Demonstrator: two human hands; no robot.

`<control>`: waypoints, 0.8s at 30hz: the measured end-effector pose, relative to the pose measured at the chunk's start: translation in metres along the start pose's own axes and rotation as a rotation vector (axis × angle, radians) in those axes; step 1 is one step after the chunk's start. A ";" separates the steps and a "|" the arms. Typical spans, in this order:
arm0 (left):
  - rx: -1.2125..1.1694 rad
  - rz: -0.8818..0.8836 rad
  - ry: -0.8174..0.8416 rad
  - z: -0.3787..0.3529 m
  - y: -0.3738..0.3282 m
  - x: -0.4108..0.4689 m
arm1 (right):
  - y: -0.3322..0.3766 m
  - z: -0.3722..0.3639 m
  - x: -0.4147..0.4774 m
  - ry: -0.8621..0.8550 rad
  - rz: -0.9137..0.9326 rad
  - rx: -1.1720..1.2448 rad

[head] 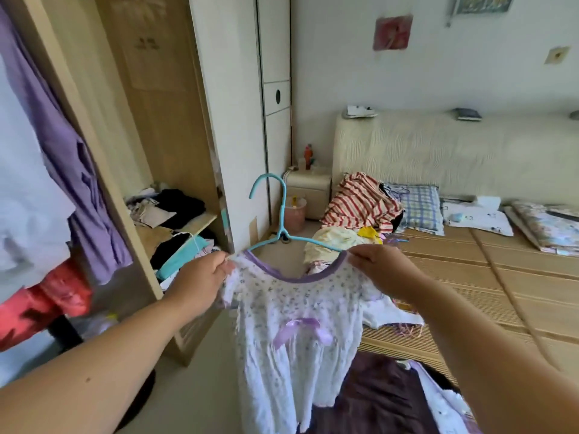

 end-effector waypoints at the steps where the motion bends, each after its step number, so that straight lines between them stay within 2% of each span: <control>1: 0.013 -0.006 0.010 0.013 0.021 0.006 | 0.018 -0.019 0.008 -0.016 -0.007 0.031; 4: -0.023 0.001 0.073 0.048 0.083 0.025 | 0.064 -0.071 0.029 -0.102 -0.043 0.124; 8: 0.003 -0.023 0.120 0.086 0.144 0.050 | 0.107 -0.134 0.054 -0.117 -0.132 0.230; 14: 0.098 -0.047 0.122 0.109 0.200 0.093 | 0.147 -0.167 0.099 -0.137 -0.193 0.261; 19: 0.033 -0.061 0.185 0.092 0.224 0.143 | 0.149 -0.170 0.135 -0.187 -0.202 0.232; 24: 0.072 -0.101 0.218 0.061 0.221 0.218 | 0.114 -0.172 0.186 -0.256 -0.275 0.200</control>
Point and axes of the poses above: each hand's wrist, its own x-axis towards the middle knuckle, its own z-axis out of the back of the hand, y = z × x, the point moved 7 cm from there along x, towards the middle knuckle, and after that the axes turned 4 degrees about z, right-handed, at the moved point
